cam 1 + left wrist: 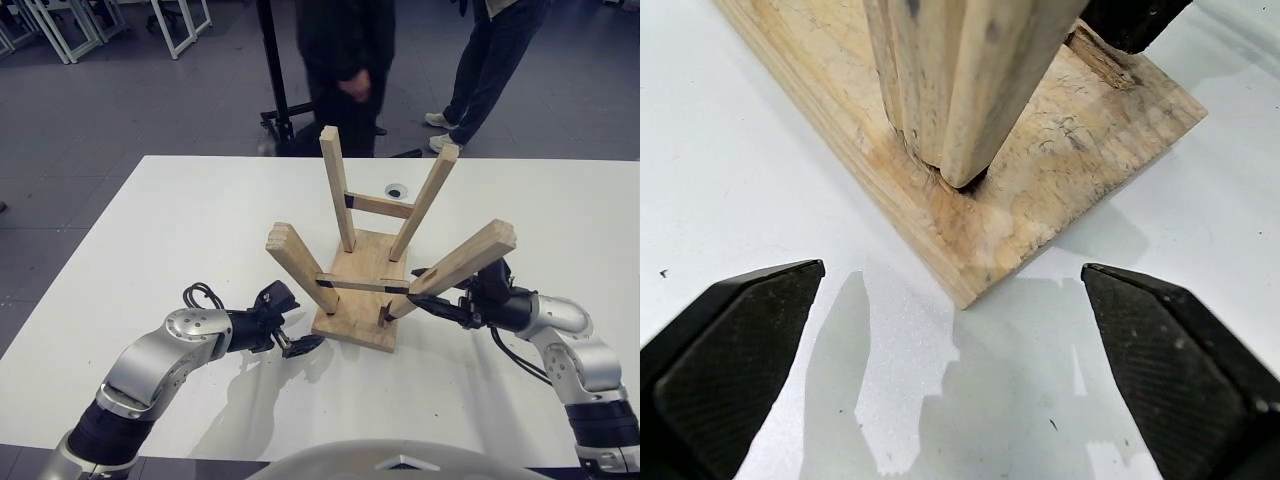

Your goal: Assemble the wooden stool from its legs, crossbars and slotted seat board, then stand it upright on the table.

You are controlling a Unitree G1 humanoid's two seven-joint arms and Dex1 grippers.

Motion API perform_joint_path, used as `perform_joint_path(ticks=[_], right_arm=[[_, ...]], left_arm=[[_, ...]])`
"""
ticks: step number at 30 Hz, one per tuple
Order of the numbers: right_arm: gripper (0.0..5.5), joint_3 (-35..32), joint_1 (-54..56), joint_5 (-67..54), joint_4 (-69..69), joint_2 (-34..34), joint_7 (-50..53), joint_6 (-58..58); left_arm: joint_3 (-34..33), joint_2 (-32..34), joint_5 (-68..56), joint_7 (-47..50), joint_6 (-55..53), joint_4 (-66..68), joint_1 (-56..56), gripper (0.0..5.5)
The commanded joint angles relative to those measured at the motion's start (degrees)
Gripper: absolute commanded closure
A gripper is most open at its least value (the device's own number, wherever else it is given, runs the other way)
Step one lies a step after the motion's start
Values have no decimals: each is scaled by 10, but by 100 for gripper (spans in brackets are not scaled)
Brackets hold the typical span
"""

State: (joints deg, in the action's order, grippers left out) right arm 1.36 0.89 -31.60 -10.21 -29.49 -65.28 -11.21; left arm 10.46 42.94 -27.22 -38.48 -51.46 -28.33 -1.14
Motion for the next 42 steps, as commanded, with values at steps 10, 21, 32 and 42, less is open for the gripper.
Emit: perform_joint_path(ticks=[10, 21, 32, 42], right_arm=[[348, 47, -44, 50, 44, 15, -7, 71], [348, 58, -4, 67, 99, -2, -28, 114], [348, 109, 57, 86, 4, -46, 15, -44], [348, 150, 44, 155, -25, -76, 40, -19]], left_arm=[[2, 5, 9, -8, -4, 5, 17, 73], [4, 3, 13, -11, -5, 4, 17, 73], [17, -13, 14, 2, -7, -2, 13, 73], [18, -35, 14, 24, -10, -10, -4, 73]])
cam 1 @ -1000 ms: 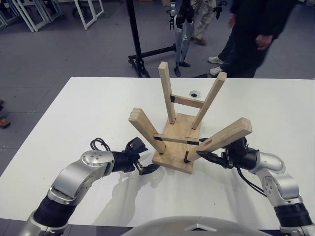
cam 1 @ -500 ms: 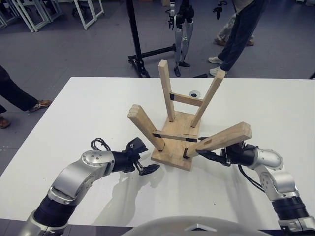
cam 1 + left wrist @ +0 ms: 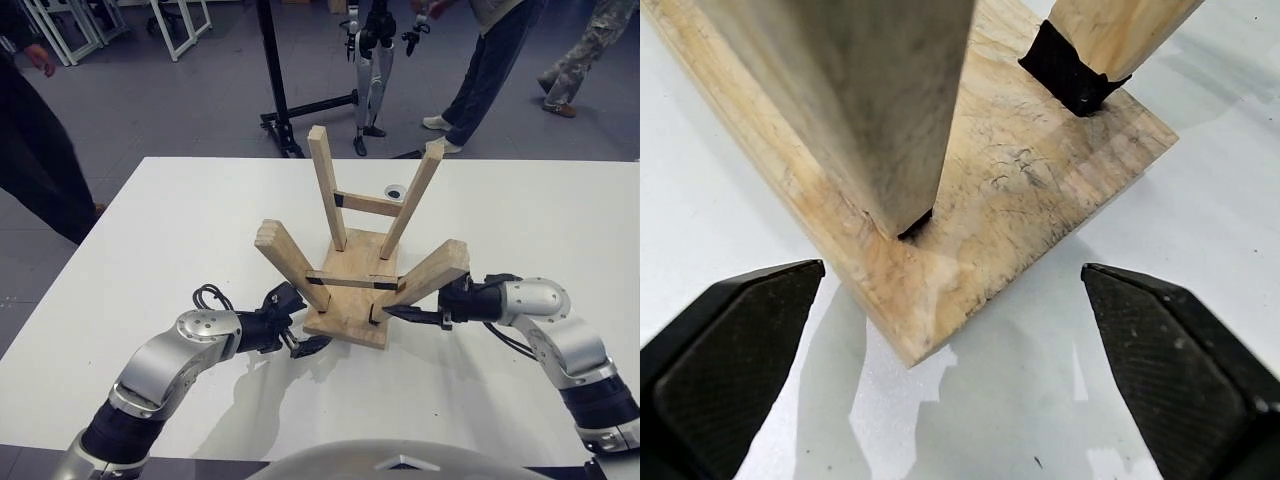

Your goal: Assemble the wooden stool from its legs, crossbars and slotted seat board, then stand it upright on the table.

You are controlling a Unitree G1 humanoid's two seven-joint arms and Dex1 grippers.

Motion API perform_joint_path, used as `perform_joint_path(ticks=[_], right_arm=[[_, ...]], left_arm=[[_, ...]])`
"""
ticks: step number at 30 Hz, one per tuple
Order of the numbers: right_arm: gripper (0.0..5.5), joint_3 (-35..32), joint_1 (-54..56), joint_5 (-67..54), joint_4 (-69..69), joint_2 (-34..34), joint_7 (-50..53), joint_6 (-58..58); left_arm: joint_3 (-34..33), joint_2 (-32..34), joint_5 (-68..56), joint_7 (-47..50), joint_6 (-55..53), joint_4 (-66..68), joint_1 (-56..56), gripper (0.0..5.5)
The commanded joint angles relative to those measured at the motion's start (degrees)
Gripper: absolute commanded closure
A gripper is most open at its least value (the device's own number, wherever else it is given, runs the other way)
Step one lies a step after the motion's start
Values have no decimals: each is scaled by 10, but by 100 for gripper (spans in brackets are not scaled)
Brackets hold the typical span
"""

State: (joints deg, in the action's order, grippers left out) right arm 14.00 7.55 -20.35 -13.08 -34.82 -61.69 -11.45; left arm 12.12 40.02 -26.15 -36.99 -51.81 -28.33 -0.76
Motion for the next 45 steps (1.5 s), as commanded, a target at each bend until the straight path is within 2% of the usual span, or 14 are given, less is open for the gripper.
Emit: perform_joint_path(ticks=[1, 7, 16, 18, 20, 26, 29, 31, 33, 35, 37, 40, 42, 45], right_arm=[[348, 25, -20, 40, 4, -24, 6, -27], [348, 30, 19, 25, 54, -23, 11, -98], [348, 54, 34, 36, 58, -33, -3, -99], [348, 56, 26, 41, 63, -34, 0, -92], [348, 56, 21, 41, 65, -32, 5, -91], [348, 57, 19, 42, 78, -23, 16, -83], [348, 57, 17, 44, 85, -23, 16, -76], [348, 57, 19, 45, 92, -23, 16, -72], [348, 58, 23, 47, 100, -22, 14, -68], [348, 59, 25, 48, 105, -22, 13, -64], [348, 60, 26, 49, 111, -24, 12, -60], [348, 60, 27, 49, 115, -25, 12, -56], [348, 61, 27, 50, 118, -25, 12, -54], [348, 61, 24, 50, 118, -26, 12, -53]], left_arm=[[2, -8, 4, 10, -6, -11, -8, 73], [5, -16, 5, 14, -6, -6, -3, 73], [-5, -20, -4, 13, -7, -10, -7, 73], [-48, -22, -44, 0, -25, -14, -5, 73], [-120, 5, -81, -23, -37, 2, 6, 73], [-222, 194, -76, -154, -27, 50, -22, 179], [-316, 228, -133, -169, -36, 47, 87, 232], [-336, 206, -155, -121, -34, 57, 194, 272], [-327, 136, -189, -27, -52, 36, 311, 308], [-305, 58, -222, 71, -83, 1, 382, 341], [-256, -29, -243, 170, -126, -54, 406, 359], [-163, -111, -235, 279, -200, -122, 399, 359], [-110, -143, -221, 331, -263, -146, 388, 359], [-83, -191, -210, 374, -346, -160, 376, 359]])
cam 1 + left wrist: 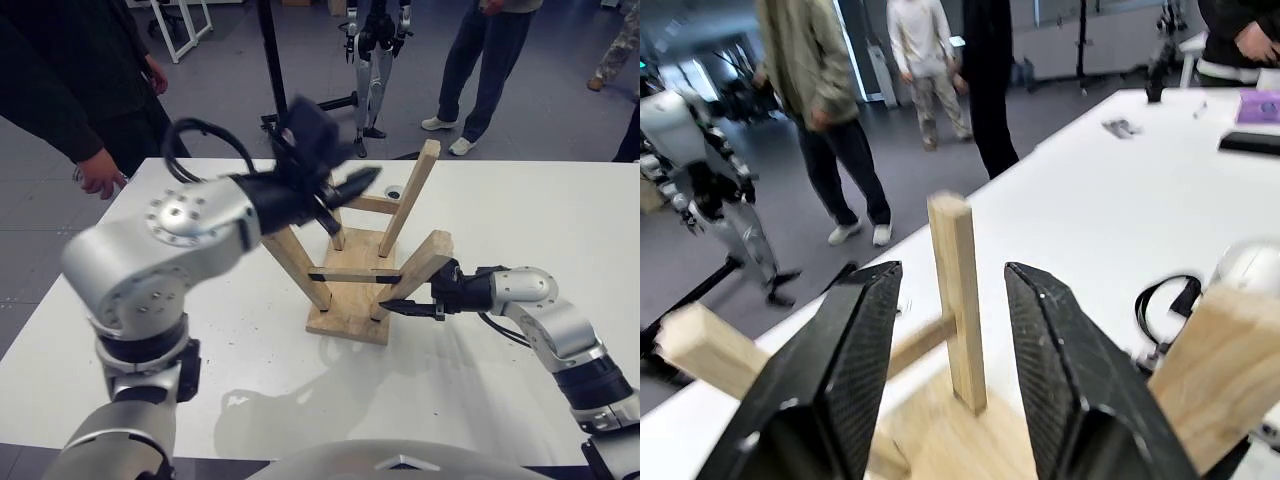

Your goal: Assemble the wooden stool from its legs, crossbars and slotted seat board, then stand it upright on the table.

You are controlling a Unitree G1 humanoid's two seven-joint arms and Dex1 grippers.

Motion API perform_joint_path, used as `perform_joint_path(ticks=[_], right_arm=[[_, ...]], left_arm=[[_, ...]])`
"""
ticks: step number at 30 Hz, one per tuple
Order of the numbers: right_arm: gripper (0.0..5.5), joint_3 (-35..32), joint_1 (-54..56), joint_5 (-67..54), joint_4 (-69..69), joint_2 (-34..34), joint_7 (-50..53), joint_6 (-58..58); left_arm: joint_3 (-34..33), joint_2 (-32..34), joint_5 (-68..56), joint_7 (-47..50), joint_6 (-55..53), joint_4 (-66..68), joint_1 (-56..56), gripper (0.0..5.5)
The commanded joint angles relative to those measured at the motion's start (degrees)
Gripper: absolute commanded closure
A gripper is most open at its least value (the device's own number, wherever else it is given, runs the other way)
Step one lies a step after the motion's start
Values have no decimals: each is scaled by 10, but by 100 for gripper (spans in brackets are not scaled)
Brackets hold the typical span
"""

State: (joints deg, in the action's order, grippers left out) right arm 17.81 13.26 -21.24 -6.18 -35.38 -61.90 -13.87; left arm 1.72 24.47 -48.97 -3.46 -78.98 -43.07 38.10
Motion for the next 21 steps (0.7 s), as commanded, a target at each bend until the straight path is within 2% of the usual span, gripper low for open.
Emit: perform_joint_path(ticks=[1, 4, 6, 10, 12, 14, 15, 17, 18, 21], right_arm=[[348, 24, -34, 58, 48, -21, 14, -28], [348, 24, -34, 57, 46, -21, 14, -30], [348, 24, -33, 56, 45, -21, 14, -31], [348, 22, -33, 56, 46, -24, 12, -32], [348, 22, -33, 55, 45, -25, 12, -33], [348, 21, -37, 54, 40, -27, 12, -35], [348, 22, -38, 54, 38, -27, 12, -36], [348, 21, -43, 52, 34, -29, 12, -38], [348, 21, -44, 52, 33, -30, 11, -39], [348, 26, -39, 52, 32, -32, 6, -42]], left_arm=[[45, -35, 36, 53, -91, -18, -16, 359], [96, -53, 56, 64, -117, -37, -55, 359], [121, -69, 73, 65, -95, -47, -62, 359], [65, -144, 161, 112, 56, -24, -5, 359], [52, -153, 198, 125, 112, -21, 8, 359], [63, -145, 211, 118, 106, -20, 1, 359], [106, -111, 216, 100, 85, -20, -18, 359], [247, -3, 213, 38, 45, -23, -53, 359], [306, 27, 194, 12, 8, -15, -82, 359], [446, 25, 242, -20, 38, 92, -87, 359]])
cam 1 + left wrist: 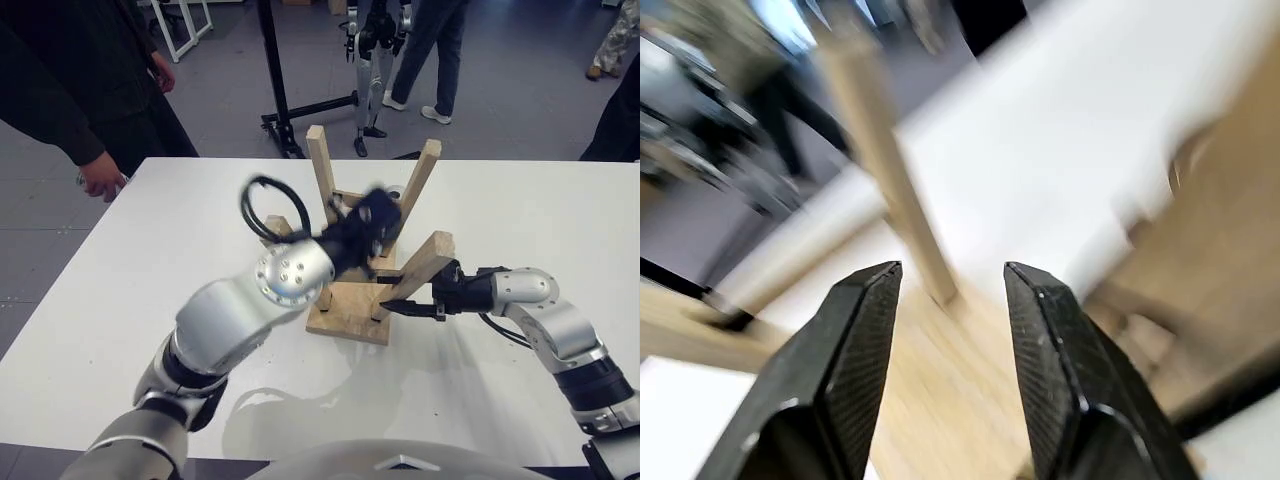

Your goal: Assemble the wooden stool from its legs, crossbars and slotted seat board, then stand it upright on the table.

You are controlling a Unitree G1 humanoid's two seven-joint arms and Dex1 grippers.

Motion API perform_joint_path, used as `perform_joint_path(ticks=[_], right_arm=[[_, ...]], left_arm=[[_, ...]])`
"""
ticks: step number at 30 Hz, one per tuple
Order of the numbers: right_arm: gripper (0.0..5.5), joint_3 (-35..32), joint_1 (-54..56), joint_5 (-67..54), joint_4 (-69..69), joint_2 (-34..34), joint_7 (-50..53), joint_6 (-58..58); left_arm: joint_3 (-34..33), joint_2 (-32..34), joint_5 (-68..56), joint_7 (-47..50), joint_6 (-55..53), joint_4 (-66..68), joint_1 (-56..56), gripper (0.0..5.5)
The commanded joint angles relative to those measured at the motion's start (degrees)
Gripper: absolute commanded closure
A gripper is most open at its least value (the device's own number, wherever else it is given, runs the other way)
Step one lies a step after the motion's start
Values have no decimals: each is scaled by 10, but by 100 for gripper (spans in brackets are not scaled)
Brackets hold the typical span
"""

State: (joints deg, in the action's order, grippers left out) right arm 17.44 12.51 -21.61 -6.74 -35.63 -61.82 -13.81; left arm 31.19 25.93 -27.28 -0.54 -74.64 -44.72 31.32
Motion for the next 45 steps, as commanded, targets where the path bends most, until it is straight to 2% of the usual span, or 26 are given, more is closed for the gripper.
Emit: perform_joint_path(ticks=[1, 6, 9, 14, 17, 21, 26, 29, 31, 33, 35, 37, 38, 41, 43, 45], right_arm=[[348, 31, -27, 55, 38, -30, 1, -45], [348, 41, -17, 56, 29, -33, -8, -49], [348, 96, 9, 83, 33, -15, -25, -55], [348, 216, 61, 158, 113, 0, -57, -92], [348, 231, 79, 175, 144, -3, -42, -86], [348, 186, 65, 140, 163, -19, -5, -75], [348, 184, 45, 132, 149, -32, 0, -71], [348, 175, 38, 124, 137, -45, -1, -74], [348, 162, 33, 121, 128, -56, 4, -72], [348, 155, 28, 125, 116, -68, 12, -63], [348, 152, 19, 129, 100, -77, 19, -58], [348, 150, 9, 127, 86, -82, 27, -58], [348, 149, 4, 125, 80, -83, 31, -59], [348, 149, 0, 118, 69, -82, 39, -63], [348, 150, 2, 116, 66, -80, 42, -66], [348, 150, 4, 113, 62, -80, 43, -69]], left_arm=[[168, -8, 40, -47, 12, 136, -22, 359], [150, -58, 95, -33, 65, 184, -68, 359], [131, -70, 114, -40, 75, 193, -78, 359], [73, -108, 130, -35, 87, 201, -95, 359], [-21, -164, 136, -4, 105, 190, -87, 359], [-190, -225, 85, -24, 48, 100, 6, 359], [-319, -212, 53, -29, -25, 68, 114, 359], [-412, -247, 37, -13, -67, 57, 198, 359], [-485, -221, 39, -14, -101, 55, 261, 359], [-540, -134, 49, -32, -121, 69, 284, 359], [-582, -11, 77, -51, -100, 110, 208, 359], [-611, 61, 113, -57, -57, 151, 92, 359], [-622, 69, 127, -57, -41, 166, 29, 359], [-618, 40, 126, -78, -23, 173, -136, 359], [-596, 38, 134, -86, 0, 187, -221, 359], [-543, 29, 113, -104, -2, 162, -249, 359]])
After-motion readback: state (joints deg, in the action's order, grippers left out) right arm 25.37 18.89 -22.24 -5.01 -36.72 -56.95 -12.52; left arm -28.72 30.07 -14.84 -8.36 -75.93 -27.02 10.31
